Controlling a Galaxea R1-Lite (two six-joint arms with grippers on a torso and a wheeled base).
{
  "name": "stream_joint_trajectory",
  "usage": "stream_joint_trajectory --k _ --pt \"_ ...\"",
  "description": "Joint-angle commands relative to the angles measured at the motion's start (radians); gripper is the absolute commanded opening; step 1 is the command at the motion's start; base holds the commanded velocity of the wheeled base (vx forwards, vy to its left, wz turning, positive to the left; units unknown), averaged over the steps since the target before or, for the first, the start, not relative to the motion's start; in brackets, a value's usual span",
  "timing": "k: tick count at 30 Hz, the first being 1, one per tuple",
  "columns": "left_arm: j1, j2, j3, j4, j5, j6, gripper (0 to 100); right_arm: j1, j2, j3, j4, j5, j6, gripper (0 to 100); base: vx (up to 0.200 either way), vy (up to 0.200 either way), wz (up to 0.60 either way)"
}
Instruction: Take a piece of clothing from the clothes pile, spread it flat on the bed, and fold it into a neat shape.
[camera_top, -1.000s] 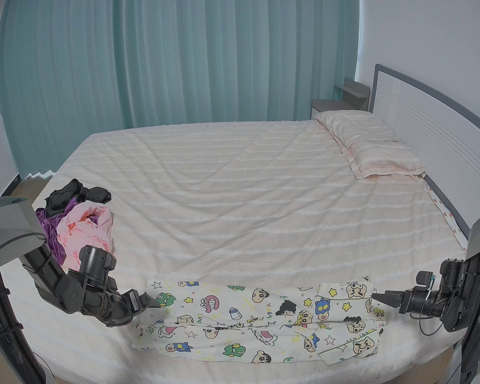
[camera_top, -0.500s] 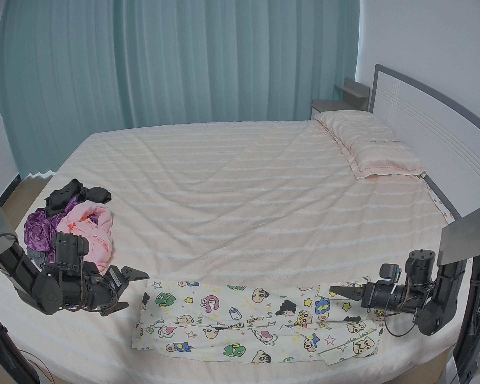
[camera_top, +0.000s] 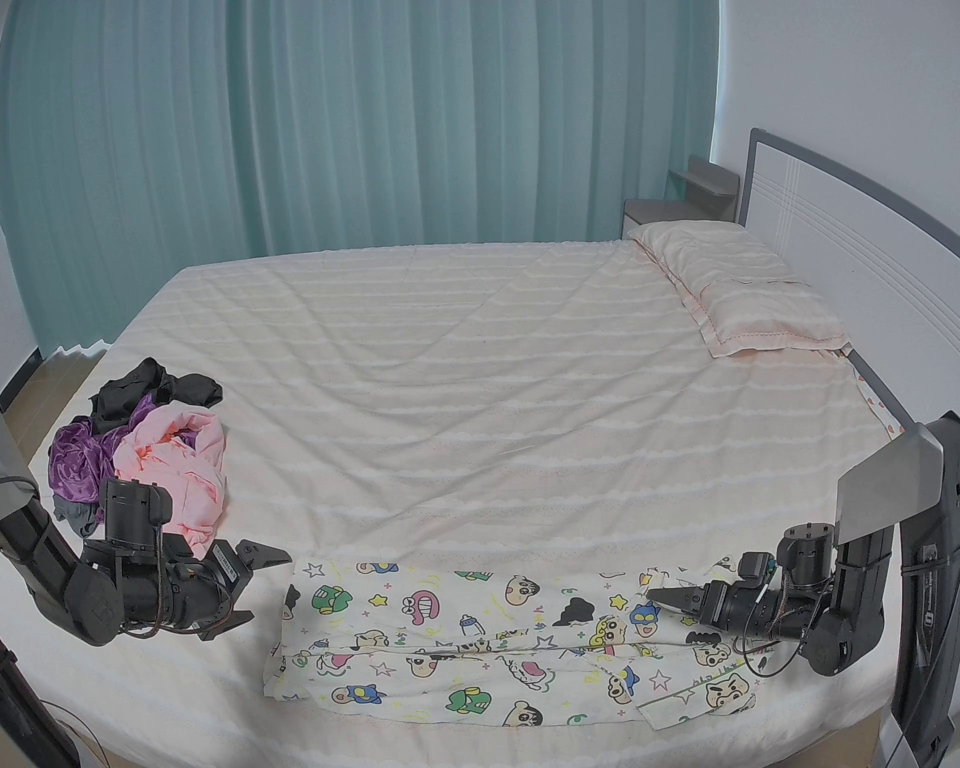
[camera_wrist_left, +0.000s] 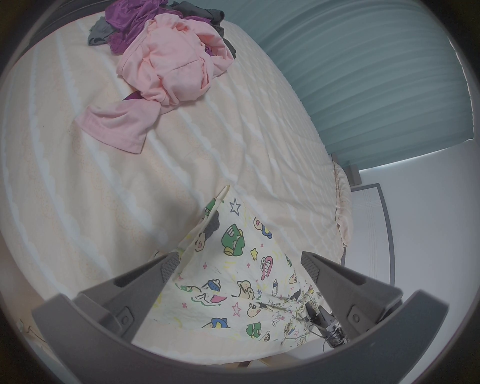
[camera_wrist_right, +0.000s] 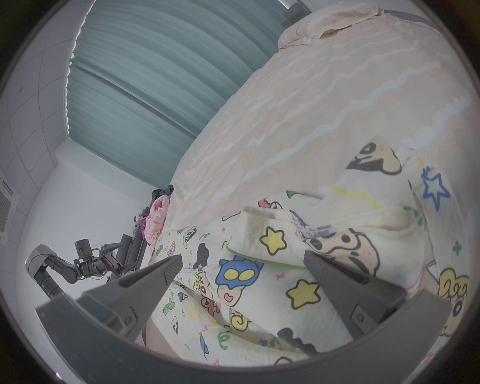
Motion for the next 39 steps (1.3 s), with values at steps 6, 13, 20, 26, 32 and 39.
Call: stream_joint_trajectory --k 6,13,20,26,32,39 --pt "-0.065 0.146 -0.117 0.004 0.146 0.006 100 0.006 -0.258 0.134 -0.009 -0.054 0.083 100 0.0 0.0 0.0" --pt "-0.168 0.23 -0.145 0.005 0.205 0.009 100 0.043 -0.272 0.239 -0.011 -0.086 0.093 100 0.0 0.0 0.0" --pt "-0.191 0.187 -0.114 0.056 0.206 0.027 100 0.044 -0.272 0.265 -0.011 -0.085 0.096 100 0.0 0.0 0.0" --pt "-0.184 0.146 -0.113 0.111 0.209 0.056 100 0.064 -0.277 0.266 -0.011 -0.085 0.122 100 0.0 0.0 0.0" --pt "-0.184 0.155 -0.123 0.11 0.209 0.064 100 0.064 -0.278 0.266 -0.011 -0.085 0.126 100 0.0 0.0 0.0" --pt "-0.186 0.228 -0.14 0.103 0.209 0.067 100 0.064 -0.278 0.266 -0.011 -0.085 0.127 100 0.0 0.0 0.0"
